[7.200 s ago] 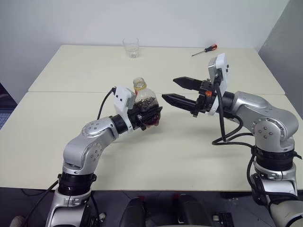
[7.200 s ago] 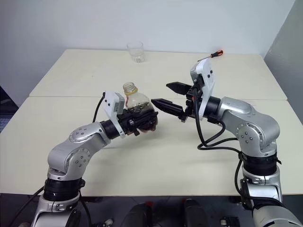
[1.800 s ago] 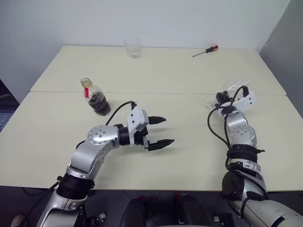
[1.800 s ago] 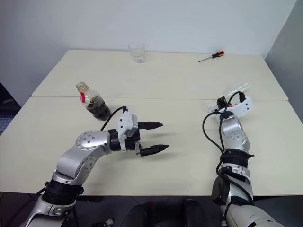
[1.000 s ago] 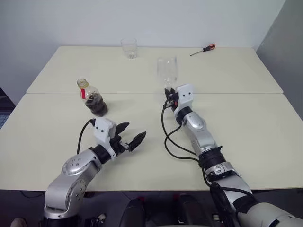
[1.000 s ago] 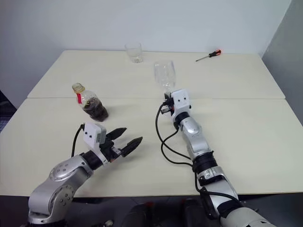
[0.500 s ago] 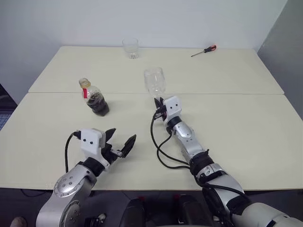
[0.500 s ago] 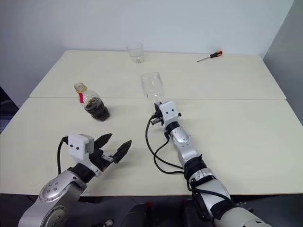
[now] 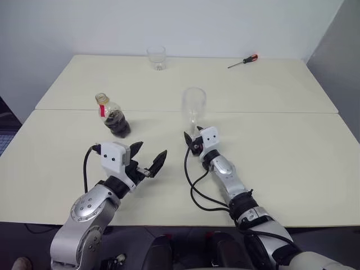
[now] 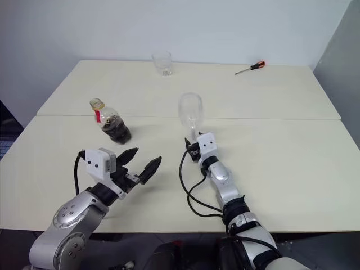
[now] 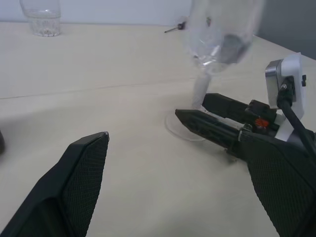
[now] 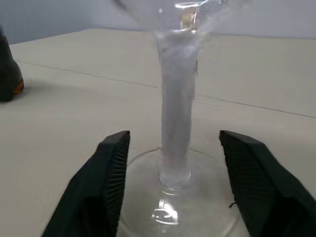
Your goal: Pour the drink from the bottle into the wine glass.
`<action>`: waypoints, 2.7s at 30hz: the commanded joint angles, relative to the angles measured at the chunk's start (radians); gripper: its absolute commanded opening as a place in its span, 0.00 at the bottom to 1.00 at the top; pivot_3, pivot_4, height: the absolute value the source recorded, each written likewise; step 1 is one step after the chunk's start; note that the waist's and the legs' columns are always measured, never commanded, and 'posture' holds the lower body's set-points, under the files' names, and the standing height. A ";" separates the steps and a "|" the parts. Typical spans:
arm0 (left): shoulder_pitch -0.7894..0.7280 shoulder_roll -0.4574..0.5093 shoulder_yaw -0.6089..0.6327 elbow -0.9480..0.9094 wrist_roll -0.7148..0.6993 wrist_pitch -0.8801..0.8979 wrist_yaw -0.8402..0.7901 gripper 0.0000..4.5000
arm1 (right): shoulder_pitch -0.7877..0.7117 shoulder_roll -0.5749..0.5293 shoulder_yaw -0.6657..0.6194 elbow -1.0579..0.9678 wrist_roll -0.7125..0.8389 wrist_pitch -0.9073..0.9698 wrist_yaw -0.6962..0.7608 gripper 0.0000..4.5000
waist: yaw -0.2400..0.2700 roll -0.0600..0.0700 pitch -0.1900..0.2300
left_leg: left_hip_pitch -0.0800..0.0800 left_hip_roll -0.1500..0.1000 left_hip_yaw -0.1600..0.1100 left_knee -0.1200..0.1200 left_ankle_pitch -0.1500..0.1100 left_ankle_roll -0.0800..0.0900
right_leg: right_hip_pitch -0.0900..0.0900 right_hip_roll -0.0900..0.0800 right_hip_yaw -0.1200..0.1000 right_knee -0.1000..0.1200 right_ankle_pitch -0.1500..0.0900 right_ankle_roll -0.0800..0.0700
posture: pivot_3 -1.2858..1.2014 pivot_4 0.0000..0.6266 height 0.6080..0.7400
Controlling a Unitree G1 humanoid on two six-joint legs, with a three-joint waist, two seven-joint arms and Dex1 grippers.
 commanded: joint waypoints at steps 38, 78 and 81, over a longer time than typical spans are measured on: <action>-0.062 -0.005 0.005 -0.010 -0.055 0.051 0.020 1.00 | 0.010 -0.045 0.006 -0.199 -0.036 0.236 0.016 0.01 | 0.000 0.000 0.000 | -0.001 0.000 0.000 0.000 0.000 0.000 | 0.000 0.000 0.000 0.000 0.000 0.000 | 0.52 0.24 1.00; 0.478 -0.093 0.128 -0.277 -0.121 -0.009 0.146 1.00 | -0.215 -0.426 0.449 -0.135 -0.881 -0.228 -0.316 0.73 | -0.001 -0.003 -0.001 | 0.001 -0.002 0.002 0.000 0.000 0.000 | 0.000 0.002 0.002 -0.002 0.000 -0.001 | 0.52 0.24 1.00; 0.485 -0.094 0.130 -0.235 -0.110 -0.049 0.121 1.00 | -0.256 -0.413 0.480 -0.074 -0.911 -0.231 -0.341 0.73 | -0.001 -0.003 -0.001 | 0.001 -0.002 0.003 0.000 0.000 0.000 | 0.000 0.002 0.003 -0.002 0.000 -0.001 | 0.52 0.24 1.00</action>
